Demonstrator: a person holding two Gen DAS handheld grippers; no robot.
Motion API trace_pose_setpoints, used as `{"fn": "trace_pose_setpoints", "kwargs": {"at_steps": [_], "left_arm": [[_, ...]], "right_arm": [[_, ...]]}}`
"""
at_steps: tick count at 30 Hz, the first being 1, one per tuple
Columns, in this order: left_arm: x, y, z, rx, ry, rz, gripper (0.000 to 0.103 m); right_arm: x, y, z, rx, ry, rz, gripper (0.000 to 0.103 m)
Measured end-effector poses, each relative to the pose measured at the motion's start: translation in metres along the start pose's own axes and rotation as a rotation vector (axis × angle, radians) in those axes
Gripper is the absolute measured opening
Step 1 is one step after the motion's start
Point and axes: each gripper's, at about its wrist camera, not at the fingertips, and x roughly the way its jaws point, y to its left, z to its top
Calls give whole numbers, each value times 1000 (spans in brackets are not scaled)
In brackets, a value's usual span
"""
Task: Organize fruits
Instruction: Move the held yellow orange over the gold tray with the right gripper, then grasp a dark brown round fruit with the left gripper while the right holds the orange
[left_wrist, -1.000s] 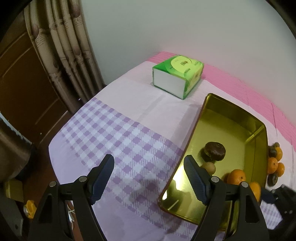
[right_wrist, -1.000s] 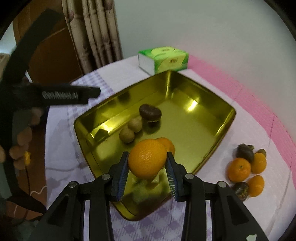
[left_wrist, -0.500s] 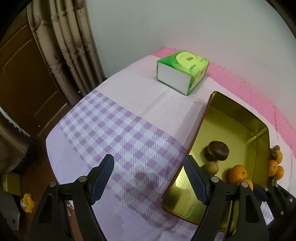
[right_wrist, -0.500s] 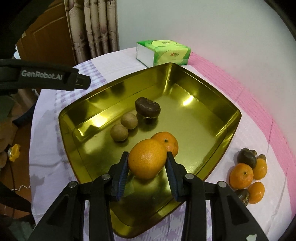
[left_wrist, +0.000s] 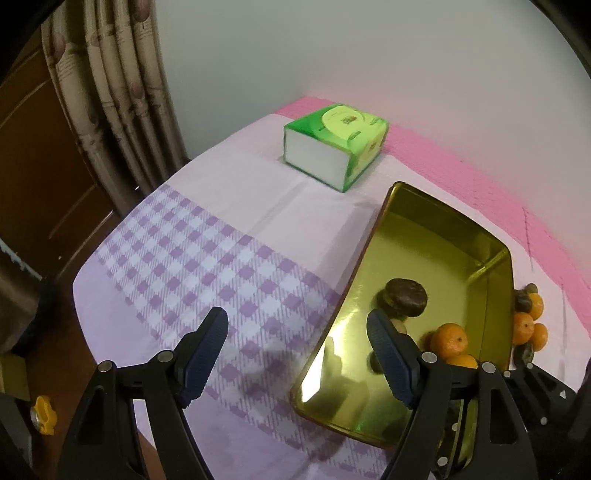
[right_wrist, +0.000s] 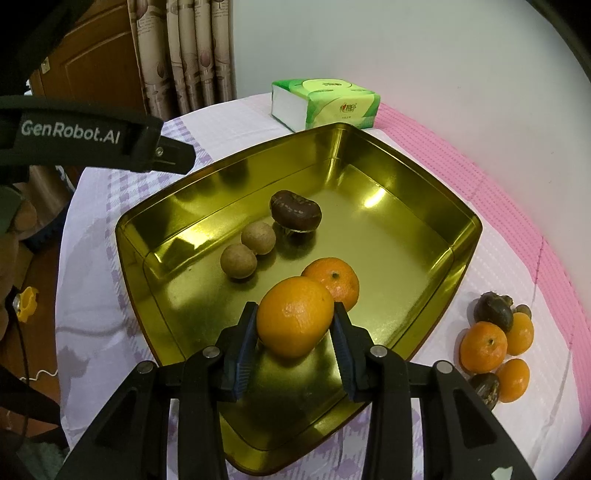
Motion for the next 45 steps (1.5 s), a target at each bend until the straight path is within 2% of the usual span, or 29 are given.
{"fn": "trace_pose_setpoints", "kwargs": {"at_steps": [11,18,20,25,33,37,45], "left_arm": [[-1,-1,-1,1,10,0,78],[0,-1,-1,1,10,2,78],[0,-1,-2,0,8,3,78],[-1,-2,-2,7,5,4,78],[-5,-16,-4,76,-25,-6,78],[-9,-24,-6,115,-55,-22,78],[-11,-33,-8,156,-78,-54,78]], "right_arm": [[-2,1,-1,14,-4,8,37],[-24,-13,-2,77,-61,26,38],[-34,-23,-3,105,-89,22,38],[-56,-64,-11,188,-126,-49,39],[-58,-145,-47,365,-79,-193,39],[-49,-168,-61,422,-57,-211,39],[-23,-189,-72,500,-22,-178,38]]}}
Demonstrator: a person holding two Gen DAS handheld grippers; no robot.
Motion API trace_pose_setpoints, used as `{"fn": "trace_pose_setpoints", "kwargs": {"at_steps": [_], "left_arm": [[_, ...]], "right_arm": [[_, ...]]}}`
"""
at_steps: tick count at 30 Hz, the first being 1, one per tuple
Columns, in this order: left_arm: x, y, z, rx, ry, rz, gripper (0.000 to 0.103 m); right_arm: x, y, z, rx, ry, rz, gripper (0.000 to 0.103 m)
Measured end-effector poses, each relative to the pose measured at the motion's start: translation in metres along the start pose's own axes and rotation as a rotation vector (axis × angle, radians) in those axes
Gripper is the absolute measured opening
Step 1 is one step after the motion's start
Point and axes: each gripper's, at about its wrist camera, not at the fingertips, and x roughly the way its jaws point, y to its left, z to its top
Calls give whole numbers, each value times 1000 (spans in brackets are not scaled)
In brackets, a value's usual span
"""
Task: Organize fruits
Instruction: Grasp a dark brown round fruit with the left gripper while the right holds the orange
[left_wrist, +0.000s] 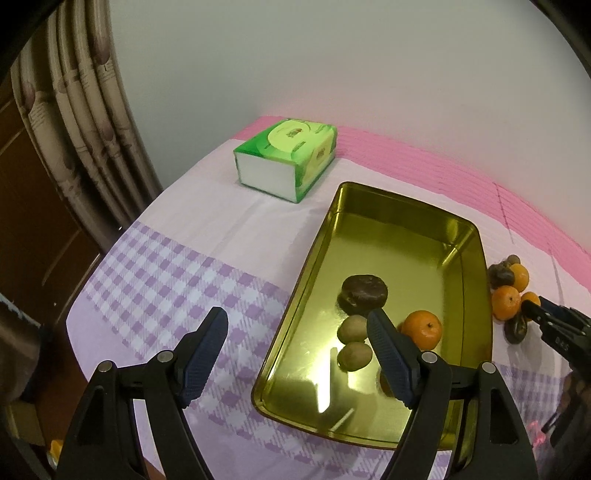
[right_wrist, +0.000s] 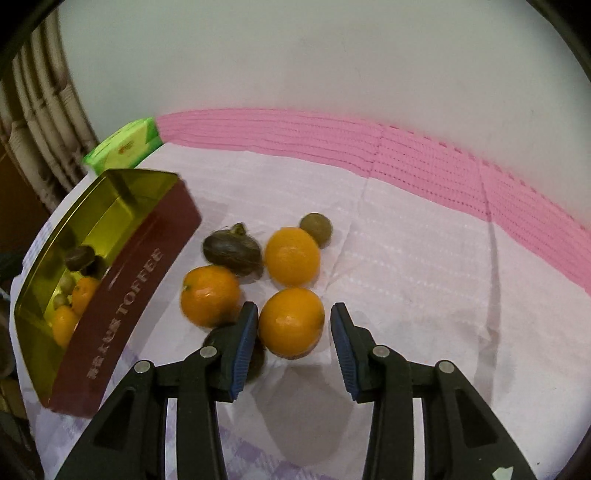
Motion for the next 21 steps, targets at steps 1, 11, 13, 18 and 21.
{"fn": "trace_pose_setpoints", "kwargs": {"at_steps": [1,11,13,18,21], "left_arm": [[0,-1,0,4,-3,-5,78],[-11,-33,-4,102,-25,-22,78],[-18,-44,-5,134,-36,-39,78],[-33,-87,-7,198,-28,-130,78],[-34,-122,-12,259,-2,-190,78]], "right_arm": [[3,-2,0,5,9,1,38],[4,-6,-11,-44,-34,-45,34],[2,-11,-15,-60,-52,-74,34],[-7,-40,-26,-56,-74,-148,34],[-12,-59,-30,-18,-80,-169,34]]}}
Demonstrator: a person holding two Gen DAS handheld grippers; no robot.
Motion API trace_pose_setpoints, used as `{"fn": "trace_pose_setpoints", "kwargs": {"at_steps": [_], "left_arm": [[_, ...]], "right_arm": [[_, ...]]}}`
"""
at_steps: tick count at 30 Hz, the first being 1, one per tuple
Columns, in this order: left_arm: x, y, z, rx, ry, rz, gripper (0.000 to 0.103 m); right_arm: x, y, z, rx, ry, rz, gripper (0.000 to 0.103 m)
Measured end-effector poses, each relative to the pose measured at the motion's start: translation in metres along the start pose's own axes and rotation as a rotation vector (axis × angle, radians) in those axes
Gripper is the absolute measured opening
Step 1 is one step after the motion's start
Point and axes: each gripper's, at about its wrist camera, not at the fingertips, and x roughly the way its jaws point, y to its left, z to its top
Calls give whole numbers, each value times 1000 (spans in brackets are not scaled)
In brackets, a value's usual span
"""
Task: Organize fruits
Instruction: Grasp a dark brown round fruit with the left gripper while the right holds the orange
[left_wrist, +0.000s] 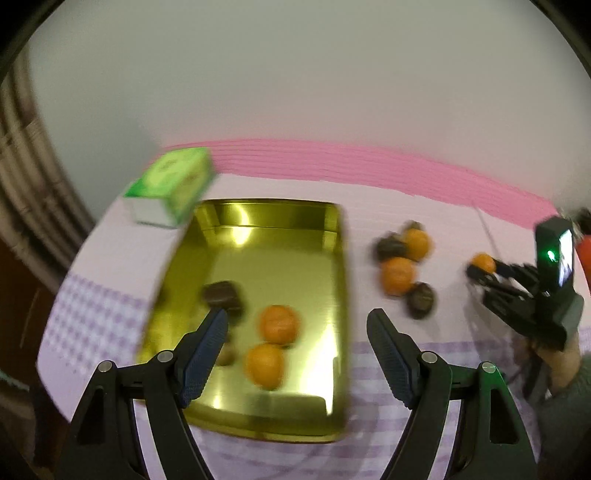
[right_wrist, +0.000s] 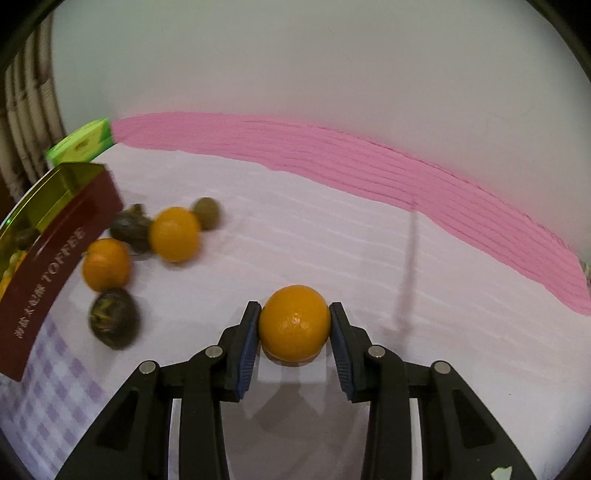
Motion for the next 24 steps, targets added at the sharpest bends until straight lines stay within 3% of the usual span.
{"fn": "trace_pose_setpoints", "kwargs": {"at_steps": [5,10,16,24], "left_arm": [[13,-52,3,88,31,-86,78],[33,-89,5,144,62,-108,76],[67,-106,5,148,109,-122,49],[97,-111,6,117,163,-150,47]], "right_arm": [[-4,-25,-6,34,3,-21,34],[-1,-33,-11,36,5,-2,34],[3,-35,-12,59,7,27,34],[1,-40,-13,67,6,38,34]]}}
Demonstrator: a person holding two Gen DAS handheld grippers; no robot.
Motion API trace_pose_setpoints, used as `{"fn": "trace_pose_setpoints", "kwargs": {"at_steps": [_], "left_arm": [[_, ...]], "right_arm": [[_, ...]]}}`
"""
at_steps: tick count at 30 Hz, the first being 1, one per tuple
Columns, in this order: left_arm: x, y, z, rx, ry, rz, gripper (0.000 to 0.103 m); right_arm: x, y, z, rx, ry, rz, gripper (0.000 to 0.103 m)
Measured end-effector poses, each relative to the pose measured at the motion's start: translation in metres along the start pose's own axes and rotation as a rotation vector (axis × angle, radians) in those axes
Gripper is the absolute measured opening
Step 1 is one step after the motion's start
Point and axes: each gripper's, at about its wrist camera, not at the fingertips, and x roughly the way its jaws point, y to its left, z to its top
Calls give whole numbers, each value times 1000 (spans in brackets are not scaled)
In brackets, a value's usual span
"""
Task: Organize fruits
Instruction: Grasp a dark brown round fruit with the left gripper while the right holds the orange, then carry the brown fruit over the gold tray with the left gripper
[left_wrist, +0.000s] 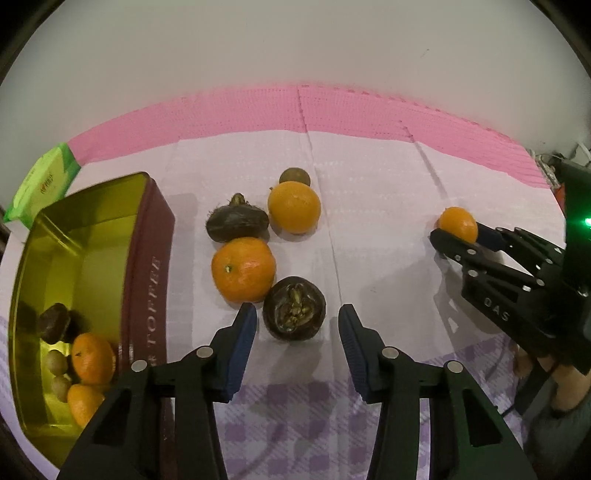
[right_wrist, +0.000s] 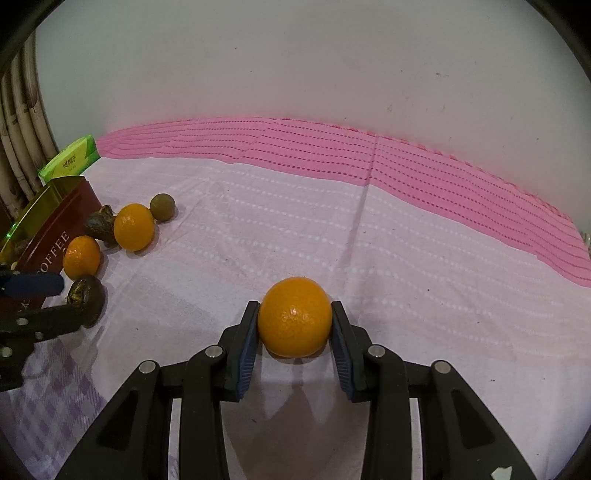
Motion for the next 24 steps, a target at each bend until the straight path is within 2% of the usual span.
{"fn": "trace_pose_setpoints", "kwargs": {"at_steps": [4,7,24], "left_arm": [[10,-1,2,-4,16,-6,47],[15,-1,2,5,18,9,40],[-10,0,-14,14,-3,1,39]], "right_arm": [[-1,-1,-1,2,0,1,35],[-1,-1,-1,2,0,2,35],[-2,-1,-2,1,-1,-1,35]]}}
